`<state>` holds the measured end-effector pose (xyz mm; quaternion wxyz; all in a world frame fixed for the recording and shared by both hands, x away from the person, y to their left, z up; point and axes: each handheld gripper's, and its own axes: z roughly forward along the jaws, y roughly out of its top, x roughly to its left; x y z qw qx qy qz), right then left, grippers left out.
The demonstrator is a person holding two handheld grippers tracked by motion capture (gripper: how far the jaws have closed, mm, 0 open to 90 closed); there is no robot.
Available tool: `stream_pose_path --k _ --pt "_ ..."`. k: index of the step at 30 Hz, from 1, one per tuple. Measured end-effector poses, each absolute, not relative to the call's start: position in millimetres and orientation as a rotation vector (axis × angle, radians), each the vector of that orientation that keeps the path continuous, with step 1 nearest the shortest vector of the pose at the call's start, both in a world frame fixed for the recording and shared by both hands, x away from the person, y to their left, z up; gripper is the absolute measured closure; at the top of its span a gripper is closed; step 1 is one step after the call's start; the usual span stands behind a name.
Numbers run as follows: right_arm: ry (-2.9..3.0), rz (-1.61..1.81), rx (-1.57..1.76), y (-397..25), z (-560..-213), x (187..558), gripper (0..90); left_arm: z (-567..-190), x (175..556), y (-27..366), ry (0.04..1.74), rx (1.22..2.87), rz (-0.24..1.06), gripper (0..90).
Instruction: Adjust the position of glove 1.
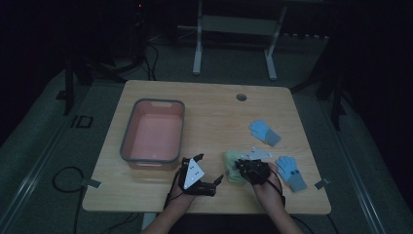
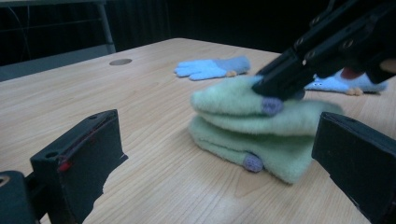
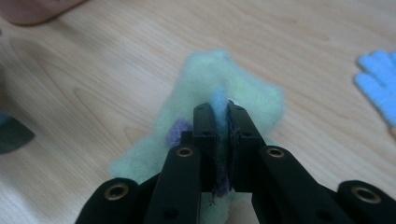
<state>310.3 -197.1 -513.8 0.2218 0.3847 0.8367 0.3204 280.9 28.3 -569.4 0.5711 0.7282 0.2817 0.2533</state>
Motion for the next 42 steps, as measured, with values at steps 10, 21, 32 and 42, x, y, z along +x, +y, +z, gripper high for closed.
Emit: stream_pose_path --k 10,21,32,42 --pt "2.346 0.847 1.065 -199 -532 315 82.6 -569 280 25 0.646 1.744 0.577 2.1" --pt "2.353 0.895 1.040 -212 -523 313 73.5 -568 278 21 0.626 1.810 0.555 2.1" --pt "2.358 1.014 0.991 -245 -489 329 59.3 -567 278 13 0.580 1.894 0.543 8.2" --pt "2.473 1.112 0.957 -246 -494 359 52.2 -553 276 -16 0.324 1.979 0.460 21.3"
